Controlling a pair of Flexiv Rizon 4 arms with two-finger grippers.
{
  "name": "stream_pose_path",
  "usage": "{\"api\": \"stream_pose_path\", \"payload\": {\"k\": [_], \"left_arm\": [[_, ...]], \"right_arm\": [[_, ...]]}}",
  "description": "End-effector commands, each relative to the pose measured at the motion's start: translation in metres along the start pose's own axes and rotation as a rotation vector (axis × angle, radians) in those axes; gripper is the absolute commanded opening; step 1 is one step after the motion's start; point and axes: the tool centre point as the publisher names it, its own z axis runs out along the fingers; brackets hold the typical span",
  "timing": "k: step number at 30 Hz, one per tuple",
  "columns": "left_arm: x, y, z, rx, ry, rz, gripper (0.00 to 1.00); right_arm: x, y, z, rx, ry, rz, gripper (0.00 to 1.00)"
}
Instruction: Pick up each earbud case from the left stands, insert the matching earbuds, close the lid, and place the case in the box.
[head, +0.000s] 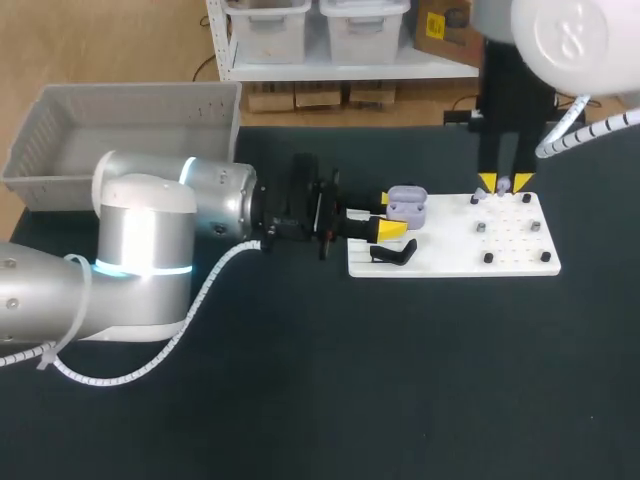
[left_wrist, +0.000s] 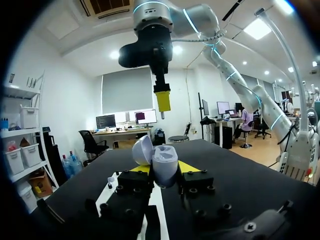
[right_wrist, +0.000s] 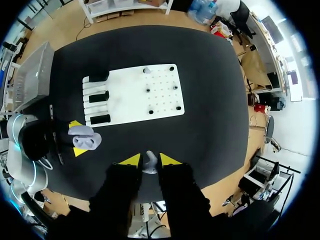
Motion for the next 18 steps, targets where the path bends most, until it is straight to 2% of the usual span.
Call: {"api": "stream_pose_path", "payload": {"k": [1, 14, 17, 18], "left_arm": [[0.000, 0.000, 0.001, -0.004, 0.000, 0.002, 0.00], [0.000, 0.000, 0.001, -0.004, 0.000, 0.002, 0.00], [0.000, 0.000, 0.001, -0.004, 0.000, 0.002, 0.00], [0.000, 0.000, 0.001, -0.004, 0.000, 0.002, 0.00]], "right_arm": [[0.001, 0.000, 0.000, 0.000, -0.002, 0.001, 0.00], [0.001, 0.000, 0.000, 0.000, -0.002, 0.001, 0.00], [0.009, 0.021, -0.019, -0.026, -0.046, -0.004, 0.00], [0.011, 0.027, -0.025, -0.010, -0.072, 0.003, 0.00]]}}
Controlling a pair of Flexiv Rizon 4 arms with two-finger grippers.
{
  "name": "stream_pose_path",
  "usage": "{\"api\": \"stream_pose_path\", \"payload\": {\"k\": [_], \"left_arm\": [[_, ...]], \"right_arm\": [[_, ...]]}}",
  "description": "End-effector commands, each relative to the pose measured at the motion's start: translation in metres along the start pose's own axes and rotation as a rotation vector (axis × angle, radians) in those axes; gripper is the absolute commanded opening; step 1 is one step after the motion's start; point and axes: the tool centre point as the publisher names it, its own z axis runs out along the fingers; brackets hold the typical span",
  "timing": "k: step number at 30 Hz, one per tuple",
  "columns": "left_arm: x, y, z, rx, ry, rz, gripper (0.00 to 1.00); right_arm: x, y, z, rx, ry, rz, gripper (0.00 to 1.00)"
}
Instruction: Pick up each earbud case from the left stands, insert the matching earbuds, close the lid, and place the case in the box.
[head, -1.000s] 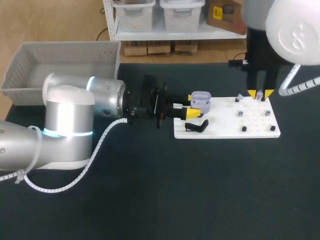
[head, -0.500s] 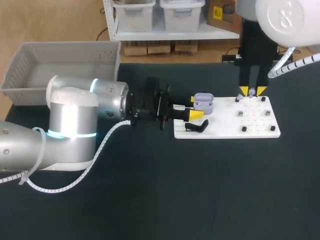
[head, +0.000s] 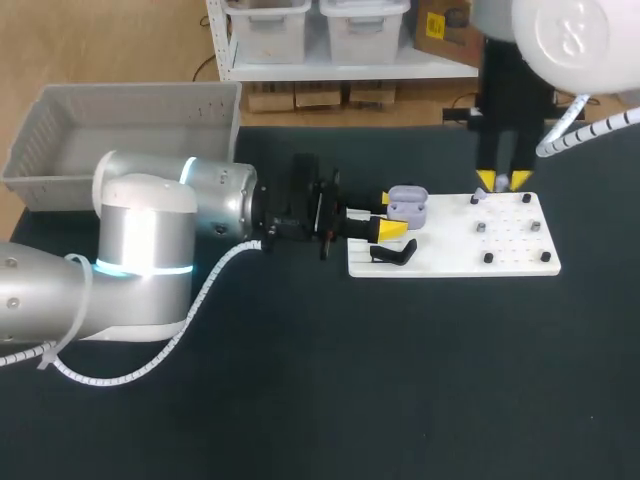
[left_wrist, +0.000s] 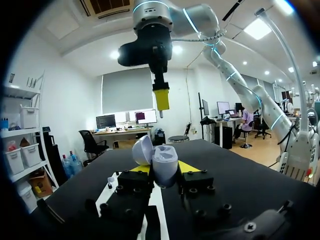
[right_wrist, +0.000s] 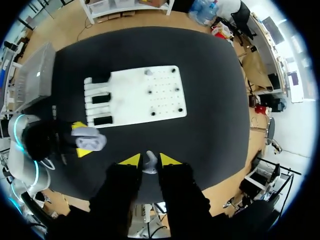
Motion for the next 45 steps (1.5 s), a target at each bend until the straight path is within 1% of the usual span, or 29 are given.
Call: {"api": "stream_pose_path", "payload": {"k": [1, 3, 5, 6, 7, 9, 11, 13, 17, 24, 27, 32, 38, 45], "left_arm": [[0.001, -0.001, 0.000, -0.004, -0.001, 0.002, 0.00], [0.001, -0.001, 0.000, -0.004, -0.001, 0.002, 0.00], [0.001, -0.001, 0.000, -0.004, -0.001, 0.002, 0.00], [0.001, -0.001, 0.000, -0.004, -0.001, 0.002, 0.00], [0.001, -0.001, 0.000, -0.004, -0.001, 0.002, 0.00], [0.001, -0.001, 0.000, -0.004, -0.001, 0.002, 0.00], [0.001, -0.001, 0.000, -0.004, -0.001, 0.002, 0.00], [0.001, -0.001, 0.000, -0.004, -0.001, 0.002, 0.00], [0.001, -0.001, 0.000, -0.004, -0.001, 0.002, 0.00], [0.001, -0.001, 0.000, -0.004, -0.001, 0.002, 0.00], [0.001, -0.001, 0.000, -0.004, -0.001, 0.002, 0.00], [0.001, -0.001, 0.000, -0.004, -0.001, 0.002, 0.00], [0.001, -0.001, 0.000, -0.004, -0.001, 0.002, 0.00], [0.001, -0.001, 0.000, -0.004, -0.001, 0.002, 0.00]], "right_arm": [[0.015, 0.021, -0.021, 0.021, -0.058, 0.029, 0.00], [0.018, 0.030, -0.025, 0.063, -0.080, 0.075, 0.00], [0.019, 0.037, -0.025, 0.101, -0.071, 0.141, 0.00], [0.020, 0.040, -0.025, 0.119, -0.081, 0.164, 0.00], [0.021, 0.043, -0.025, 0.113, -0.083, 0.186, 0.00], [0.023, 0.048, -0.024, 0.146, -0.083, 0.223, 0.00], [0.023, 0.051, -0.023, 0.142, -0.076, 0.267, 0.00], [0.022, 0.053, -0.020, 0.158, -0.066, 0.296, 0.00], [0.020, 0.054, -0.015, 0.138, -0.035, 0.345, 0.00], [0.014, 0.068, -0.009, 0.107, -0.015, 0.351, 0.00], [0.011, 0.072, -0.008, 0.098, -0.026, 0.351, 0.00], [0.008, 0.079, -0.005, 0.087, -0.017, 0.348, 0.00], [0.011, 0.085, 0.003, 0.080, 0.020, 0.356, 0.00], [0.015, 0.090, 0.007, 0.076, 0.035, 0.355, 0.00]]}}
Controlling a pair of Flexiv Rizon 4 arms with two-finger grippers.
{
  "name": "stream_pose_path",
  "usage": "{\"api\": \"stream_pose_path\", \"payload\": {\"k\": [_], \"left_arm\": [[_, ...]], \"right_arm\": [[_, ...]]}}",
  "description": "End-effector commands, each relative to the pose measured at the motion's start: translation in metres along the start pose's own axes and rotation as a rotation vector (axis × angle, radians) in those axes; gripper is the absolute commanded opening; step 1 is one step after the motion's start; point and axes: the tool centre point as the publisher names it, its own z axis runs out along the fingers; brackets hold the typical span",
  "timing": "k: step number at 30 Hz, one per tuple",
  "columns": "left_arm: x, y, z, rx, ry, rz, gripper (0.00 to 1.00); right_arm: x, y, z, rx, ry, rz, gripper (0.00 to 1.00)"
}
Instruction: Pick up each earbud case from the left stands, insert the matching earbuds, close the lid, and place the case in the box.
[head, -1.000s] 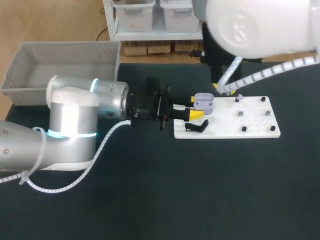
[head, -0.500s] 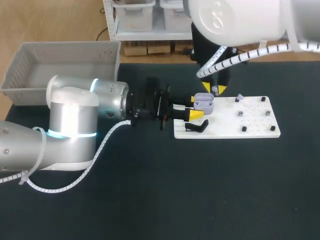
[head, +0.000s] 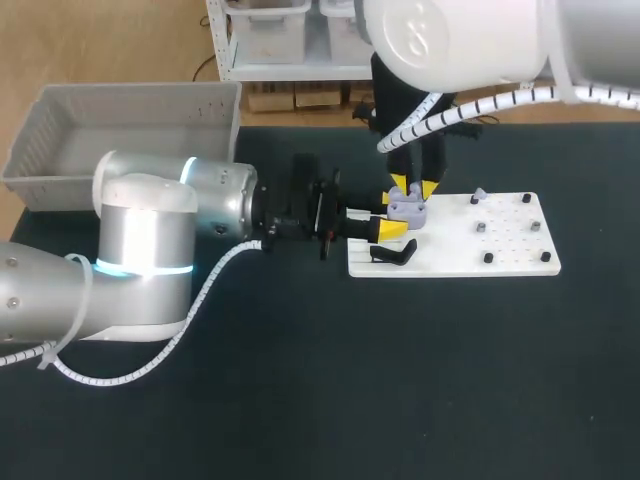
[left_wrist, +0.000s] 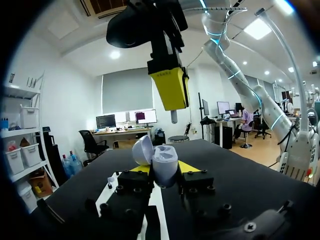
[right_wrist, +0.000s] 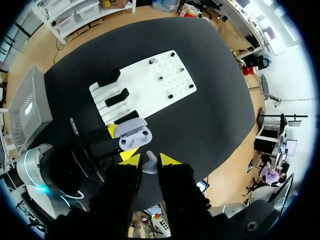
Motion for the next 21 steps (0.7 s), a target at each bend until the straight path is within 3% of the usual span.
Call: {"api": "stream_pose_path", "payload": {"k": [1, 21], "left_arm": [[0.001, -0.001, 0.000, -0.003, -0.001, 0.002, 0.00], [0.001, -0.001, 0.000, -0.003, -0.001, 0.002, 0.00]], "right_arm": [[0.001, 0.004, 0.002, 0.001, 0.002, -0.001, 0.00], [-0.005, 0.009, 0.016, 0.009, 0.018, -0.013, 0.00]]}}
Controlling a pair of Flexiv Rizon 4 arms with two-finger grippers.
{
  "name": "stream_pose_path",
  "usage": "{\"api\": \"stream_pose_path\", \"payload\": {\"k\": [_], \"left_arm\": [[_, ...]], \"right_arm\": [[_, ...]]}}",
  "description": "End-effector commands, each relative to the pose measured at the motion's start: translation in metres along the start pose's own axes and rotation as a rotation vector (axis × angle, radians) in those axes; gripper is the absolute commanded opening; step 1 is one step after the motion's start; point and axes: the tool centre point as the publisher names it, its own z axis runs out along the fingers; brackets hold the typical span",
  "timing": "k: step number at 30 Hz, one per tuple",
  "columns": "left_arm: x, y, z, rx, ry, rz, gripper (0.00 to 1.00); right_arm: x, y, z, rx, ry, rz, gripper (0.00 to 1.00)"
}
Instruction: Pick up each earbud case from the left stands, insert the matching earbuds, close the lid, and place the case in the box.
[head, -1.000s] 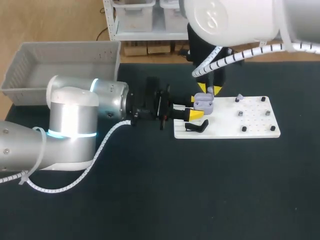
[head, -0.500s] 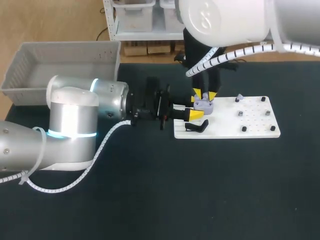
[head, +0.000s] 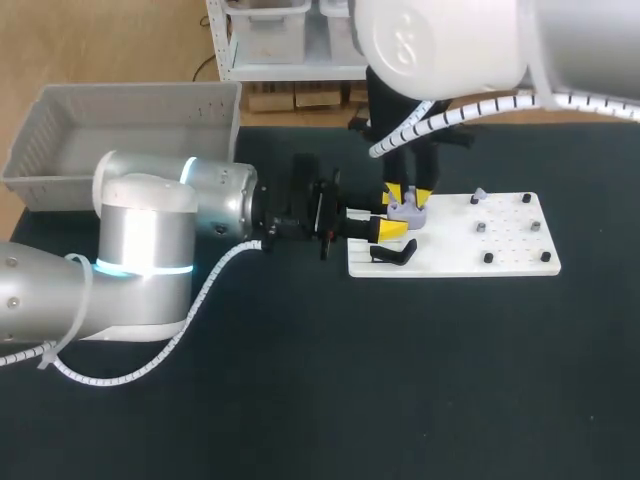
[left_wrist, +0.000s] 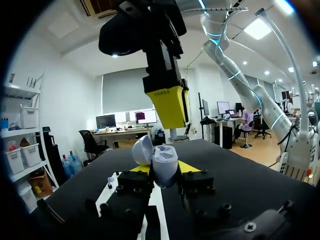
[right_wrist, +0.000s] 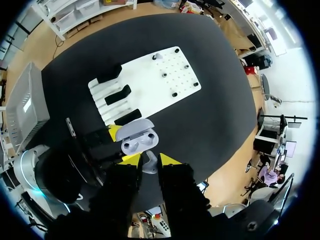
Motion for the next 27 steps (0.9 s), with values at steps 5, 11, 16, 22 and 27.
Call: {"api": "stream_pose_path", "payload": {"k": [5, 11, 16, 22, 27], "left_arm": [[0.0006, -0.0006, 0.0001, -0.003, -0.001, 0.002, 0.00], [0.0006, -0.0006, 0.0001, -0.003, -0.001, 0.002, 0.00], [0.0006, -0.0006, 0.0001, -0.003, -0.001, 0.002, 0.00], [0.0006, -0.0006, 0.0001, -0.003, -0.001, 0.002, 0.00], [0.0006, -0.0006, 0.0001, -0.003, -0.001, 0.002, 0.00]], "right_arm": [[-0.0051, -0.0007, 0.0035, -0.001, 0.001, 0.000, 0.00], [-0.0060, -0.0010, 0.0064, -0.005, 0.005, 0.000, 0.00], [-0.0082, -0.0021, 0.0082, -0.012, 0.003, 0.004, 0.00], [-0.0106, -0.0036, 0.0110, -0.014, 0.005, 0.009, 0.00], [-0.0125, -0.0045, 0.0117, -0.021, -0.004, 0.014, 0.00]]}}
